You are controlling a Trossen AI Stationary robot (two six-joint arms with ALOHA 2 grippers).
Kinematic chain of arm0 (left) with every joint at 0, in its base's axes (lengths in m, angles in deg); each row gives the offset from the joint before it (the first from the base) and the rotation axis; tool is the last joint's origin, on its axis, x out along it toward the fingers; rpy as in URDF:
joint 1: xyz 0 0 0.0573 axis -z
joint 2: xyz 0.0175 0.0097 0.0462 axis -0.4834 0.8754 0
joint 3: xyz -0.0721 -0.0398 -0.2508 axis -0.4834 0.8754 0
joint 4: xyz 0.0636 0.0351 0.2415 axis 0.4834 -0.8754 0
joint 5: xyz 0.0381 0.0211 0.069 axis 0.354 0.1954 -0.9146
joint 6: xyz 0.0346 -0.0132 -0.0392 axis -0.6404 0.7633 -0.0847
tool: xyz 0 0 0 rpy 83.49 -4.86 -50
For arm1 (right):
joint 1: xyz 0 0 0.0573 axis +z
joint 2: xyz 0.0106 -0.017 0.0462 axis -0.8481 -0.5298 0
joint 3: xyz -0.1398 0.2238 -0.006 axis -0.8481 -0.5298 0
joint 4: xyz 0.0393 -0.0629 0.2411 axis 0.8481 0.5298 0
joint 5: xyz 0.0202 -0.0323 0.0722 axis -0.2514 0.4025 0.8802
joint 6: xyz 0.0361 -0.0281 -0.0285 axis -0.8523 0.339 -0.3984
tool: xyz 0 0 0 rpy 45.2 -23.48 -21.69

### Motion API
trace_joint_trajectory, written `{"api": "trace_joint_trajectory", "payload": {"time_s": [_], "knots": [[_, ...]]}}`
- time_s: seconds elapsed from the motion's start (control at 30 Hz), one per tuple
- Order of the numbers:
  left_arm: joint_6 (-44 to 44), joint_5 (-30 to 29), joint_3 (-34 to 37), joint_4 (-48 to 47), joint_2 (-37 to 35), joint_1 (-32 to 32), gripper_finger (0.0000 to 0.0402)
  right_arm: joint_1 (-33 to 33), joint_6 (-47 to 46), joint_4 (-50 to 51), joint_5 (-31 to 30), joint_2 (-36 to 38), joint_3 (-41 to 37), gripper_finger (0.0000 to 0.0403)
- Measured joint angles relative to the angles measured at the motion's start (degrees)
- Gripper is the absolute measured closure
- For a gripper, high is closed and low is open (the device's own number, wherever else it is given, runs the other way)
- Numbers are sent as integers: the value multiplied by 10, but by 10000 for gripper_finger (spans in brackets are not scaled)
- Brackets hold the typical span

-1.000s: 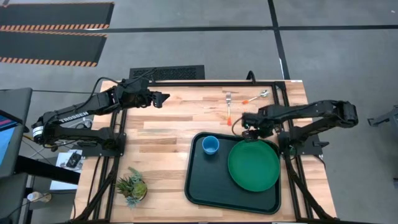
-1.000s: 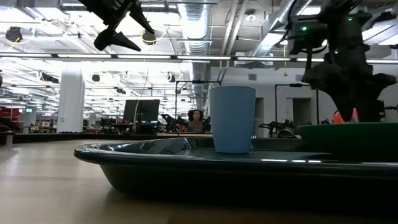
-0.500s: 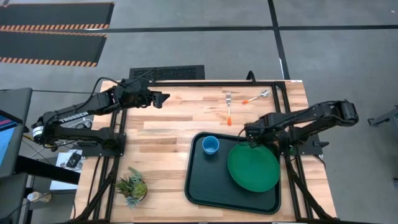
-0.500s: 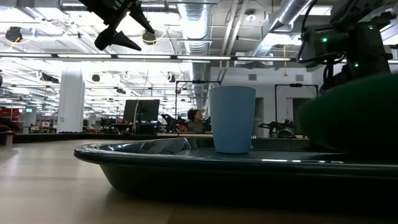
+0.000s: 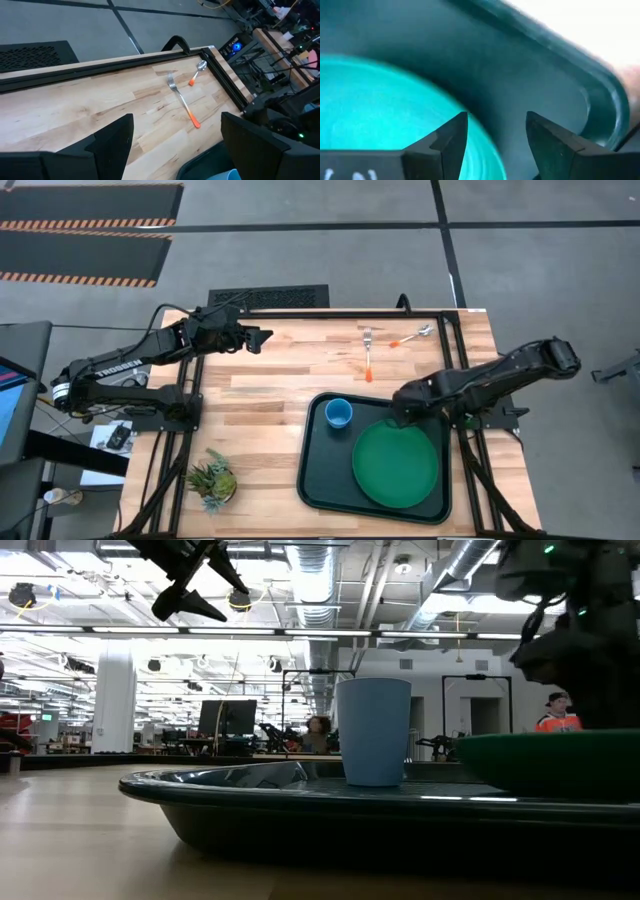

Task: Pick and place plate/cup/fork/spoon on tray
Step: Put the green plate on the black tray

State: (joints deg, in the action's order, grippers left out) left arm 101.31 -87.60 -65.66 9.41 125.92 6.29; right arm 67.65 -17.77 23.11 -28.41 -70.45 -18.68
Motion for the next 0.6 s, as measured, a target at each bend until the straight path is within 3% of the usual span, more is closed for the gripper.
{"api": "trace_joint_trajectory", "payload": {"time_s": [0.23,0.43,0.6], "knots": [[-1,0,0,0,0,0,117,90,-22,-12,1,-19,0,178],[-1,0,0,3,7,0,117,111,-23,-34,2,-38,-15,182],[0,3,0,3,16,0,117,111,-24,-85,2,-39,-38,226]]}}
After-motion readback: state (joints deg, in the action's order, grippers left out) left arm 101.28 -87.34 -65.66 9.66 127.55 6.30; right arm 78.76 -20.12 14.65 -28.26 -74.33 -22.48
